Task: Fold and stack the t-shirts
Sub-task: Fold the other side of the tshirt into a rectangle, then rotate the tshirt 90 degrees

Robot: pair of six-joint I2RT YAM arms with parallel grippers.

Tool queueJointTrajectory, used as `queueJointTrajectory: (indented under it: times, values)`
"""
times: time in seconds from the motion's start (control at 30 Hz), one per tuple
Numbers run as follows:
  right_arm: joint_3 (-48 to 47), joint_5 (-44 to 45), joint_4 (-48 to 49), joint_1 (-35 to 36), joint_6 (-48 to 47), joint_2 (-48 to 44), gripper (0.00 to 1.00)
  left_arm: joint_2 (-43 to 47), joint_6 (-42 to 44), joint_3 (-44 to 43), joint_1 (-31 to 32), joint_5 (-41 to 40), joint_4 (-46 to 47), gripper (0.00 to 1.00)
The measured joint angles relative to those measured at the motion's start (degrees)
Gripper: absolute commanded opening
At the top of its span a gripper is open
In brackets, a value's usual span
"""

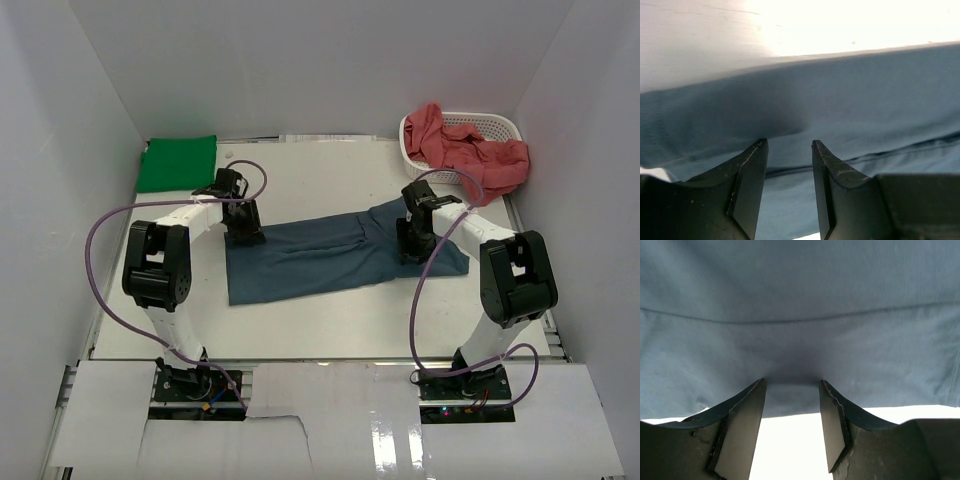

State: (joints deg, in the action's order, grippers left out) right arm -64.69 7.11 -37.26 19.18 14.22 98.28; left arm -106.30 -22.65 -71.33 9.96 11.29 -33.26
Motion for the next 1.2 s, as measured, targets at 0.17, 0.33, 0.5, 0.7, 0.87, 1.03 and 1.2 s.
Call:
queueJointTrajectory:
  times: [0.17, 0.33, 0.5, 0.7, 0.87, 1.03, 1.2]
  values:
    - [0.8, 0.1, 0.5, -0.3, 0.2, -0.9, 0.54, -0.4, 0.7, -0.5, -0.3, -3.0, -1.2, 0.51]
    - [0.8, 0.0, 2.0, -1.3, 0.2, -0.3, 0.54, -0.5, 1.0, -0.6, -0.4, -5.9, -2.0, 0.51]
    - [0.8, 0.0, 3.4, -2.0, 0.3, 2.5, 0.54, -1.4, 1.0, -0.6, -0.4, -8.7, -2.7, 0.51]
    - [0.6, 0.0, 3.8, -2.3, 0.3, 3.4, 0.54, -1.4, 0.7, -0.6, -0.3, -11.1, -3.2, 0.51]
    - [-1.6, -0.2, 3.0, -2.3, 0.2, 5.2, 0.54, -1.2, 0.1, -0.2, -0.5, -12.0, -3.4, 0.51]
    - [-5.7, -0.4, 2.3, -2.3, -0.3, 8.2, 0.54, 0.0, 0.1, 1.5, -1.1, -12.6, -3.0, 0.51]
    - [-11.5, -1.8, 1.2, -2.3, -1.5, 12.4, 0.54, 2.4, -0.1, 4.6, -1.8, -13.3, -2.8, 0.52]
